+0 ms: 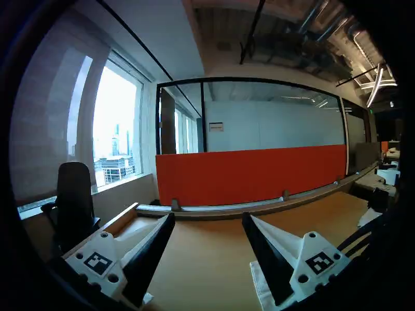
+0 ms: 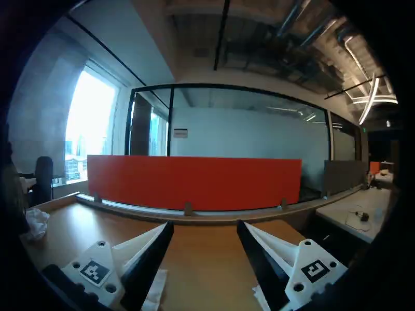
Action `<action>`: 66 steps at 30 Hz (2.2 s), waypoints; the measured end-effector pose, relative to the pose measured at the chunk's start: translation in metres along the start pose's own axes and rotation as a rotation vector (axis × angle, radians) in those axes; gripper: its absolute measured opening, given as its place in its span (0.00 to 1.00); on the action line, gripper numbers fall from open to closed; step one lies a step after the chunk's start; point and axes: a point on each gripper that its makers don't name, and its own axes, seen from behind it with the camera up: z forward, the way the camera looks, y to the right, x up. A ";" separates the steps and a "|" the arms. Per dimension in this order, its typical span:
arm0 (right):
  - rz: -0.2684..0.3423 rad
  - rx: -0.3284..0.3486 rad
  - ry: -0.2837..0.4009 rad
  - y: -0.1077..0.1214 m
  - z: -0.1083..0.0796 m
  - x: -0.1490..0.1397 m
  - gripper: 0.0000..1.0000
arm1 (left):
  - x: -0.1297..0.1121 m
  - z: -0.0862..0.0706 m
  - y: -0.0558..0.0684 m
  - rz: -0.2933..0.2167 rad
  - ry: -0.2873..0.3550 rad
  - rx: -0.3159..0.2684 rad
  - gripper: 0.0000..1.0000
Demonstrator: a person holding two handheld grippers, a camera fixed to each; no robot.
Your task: Fold towel
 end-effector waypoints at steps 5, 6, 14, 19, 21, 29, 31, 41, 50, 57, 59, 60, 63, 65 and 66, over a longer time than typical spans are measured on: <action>0.001 0.001 0.000 -0.003 0.002 0.017 0.94 | 0.018 0.002 -0.002 0.008 0.003 -0.002 0.96; 0.000 0.002 0.000 -0.003 0.002 0.020 0.94 | 0.020 0.002 -0.003 0.011 0.003 -0.002 0.96; -0.009 0.009 -0.010 -0.009 0.004 0.030 0.94 | 0.021 0.003 -0.001 0.007 -0.019 -0.010 0.96; -0.018 0.033 -0.028 -0.017 0.005 0.030 0.94 | 0.016 0.005 0.001 0.003 -0.048 -0.033 0.96; -0.023 0.048 -0.039 -0.021 0.005 0.030 0.94 | 0.013 0.006 0.004 0.000 -0.063 -0.050 0.96; -0.068 0.134 -0.096 -0.038 0.004 0.024 0.94 | -0.003 0.003 0.025 0.021 -0.139 -0.162 0.96; -0.079 0.170 -0.121 -0.045 0.002 0.020 0.94 | -0.008 0.001 0.031 0.027 -0.163 -0.195 0.96; -0.104 0.334 -0.229 -0.072 -0.006 0.003 0.94 | -0.023 -0.012 0.060 -0.009 -0.257 -0.337 0.96; -0.121 0.393 -0.273 -0.084 -0.010 -0.011 0.94 | -0.035 -0.019 0.073 0.042 -0.294 -0.404 0.96; -0.141 0.447 -0.313 -0.098 -0.018 -0.025 0.94 | -0.057 -0.026 0.086 0.081 -0.339 -0.460 0.96; -0.146 0.456 -0.325 -0.099 -0.020 -0.030 0.94 | -0.062 -0.028 0.089 0.088 -0.349 -0.472 0.96; -0.150 0.460 -0.332 -0.100 -0.021 -0.032 0.94 | -0.064 -0.028 0.090 0.090 -0.353 -0.478 0.96; -0.162 0.473 -0.351 -0.101 -0.024 -0.039 0.94 | -0.069 -0.029 0.093 0.094 -0.363 -0.489 0.96; -0.170 0.484 -0.365 -0.103 -0.027 -0.044 0.94 | -0.073 -0.030 0.095 0.096 -0.371 -0.496 0.96; -0.175 0.489 -0.373 -0.104 -0.029 -0.048 0.94 | -0.075 -0.031 0.096 0.098 -0.375 -0.499 0.96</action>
